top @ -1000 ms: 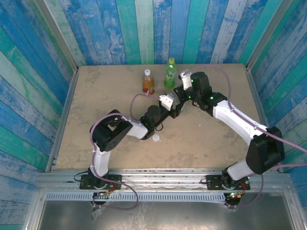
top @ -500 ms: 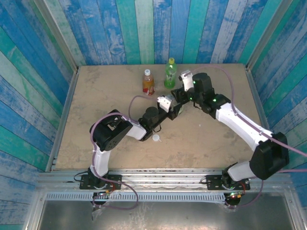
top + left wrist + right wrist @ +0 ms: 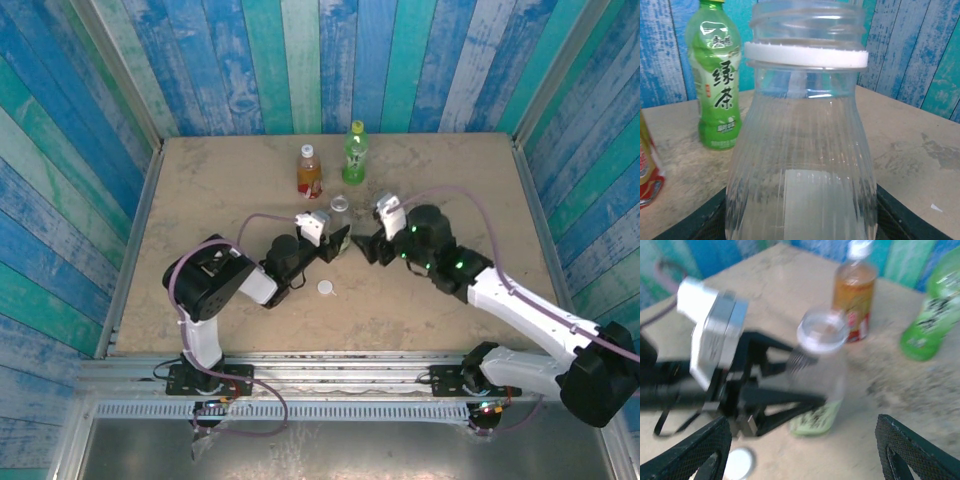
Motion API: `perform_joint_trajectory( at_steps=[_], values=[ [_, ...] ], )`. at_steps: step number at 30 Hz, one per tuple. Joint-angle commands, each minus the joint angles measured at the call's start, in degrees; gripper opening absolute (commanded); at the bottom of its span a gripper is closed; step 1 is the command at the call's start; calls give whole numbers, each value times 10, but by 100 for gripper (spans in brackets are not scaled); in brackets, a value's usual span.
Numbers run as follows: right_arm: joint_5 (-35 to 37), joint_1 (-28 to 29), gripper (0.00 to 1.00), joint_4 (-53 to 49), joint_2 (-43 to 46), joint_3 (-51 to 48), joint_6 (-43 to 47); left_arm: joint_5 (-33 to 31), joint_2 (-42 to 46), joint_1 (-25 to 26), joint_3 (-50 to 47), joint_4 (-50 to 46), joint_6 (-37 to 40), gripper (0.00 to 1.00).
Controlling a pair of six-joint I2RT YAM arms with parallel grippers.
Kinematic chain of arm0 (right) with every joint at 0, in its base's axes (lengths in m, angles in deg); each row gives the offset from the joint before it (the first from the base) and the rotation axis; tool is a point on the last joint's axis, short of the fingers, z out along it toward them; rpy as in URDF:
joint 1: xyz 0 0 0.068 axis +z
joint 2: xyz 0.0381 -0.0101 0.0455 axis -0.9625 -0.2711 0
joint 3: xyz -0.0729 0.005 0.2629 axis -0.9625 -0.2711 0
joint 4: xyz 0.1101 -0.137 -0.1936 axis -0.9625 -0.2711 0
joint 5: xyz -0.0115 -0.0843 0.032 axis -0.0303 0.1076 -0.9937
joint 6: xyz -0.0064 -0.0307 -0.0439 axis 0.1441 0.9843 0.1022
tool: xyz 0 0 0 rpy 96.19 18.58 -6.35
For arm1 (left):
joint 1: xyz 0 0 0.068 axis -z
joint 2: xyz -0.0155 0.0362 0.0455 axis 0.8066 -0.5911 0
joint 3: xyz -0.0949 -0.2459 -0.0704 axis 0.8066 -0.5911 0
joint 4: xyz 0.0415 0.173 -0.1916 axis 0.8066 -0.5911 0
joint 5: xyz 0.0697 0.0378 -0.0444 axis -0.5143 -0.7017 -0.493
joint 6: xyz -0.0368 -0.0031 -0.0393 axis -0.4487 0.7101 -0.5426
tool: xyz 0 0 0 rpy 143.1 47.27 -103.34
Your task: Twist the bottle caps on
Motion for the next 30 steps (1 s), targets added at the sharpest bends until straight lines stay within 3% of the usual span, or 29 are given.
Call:
perform_joint_trajectory(
  at_steps=[1,7,21,30],
  values=[
    [-4,41,78,40,0,-39,3,6,60,-8,-19,-2,13,45],
    [-9,93,75,83,-55,-89,46,8,85,-21,-59,3,0,46],
    [-52,102,69,183,-236,-112,106,5,102,-36,-86,-31,-8,46],
    [-65,104,64,210,-300,-99,125,8,96,-40,-92,-19,-15,46]
  ],
)
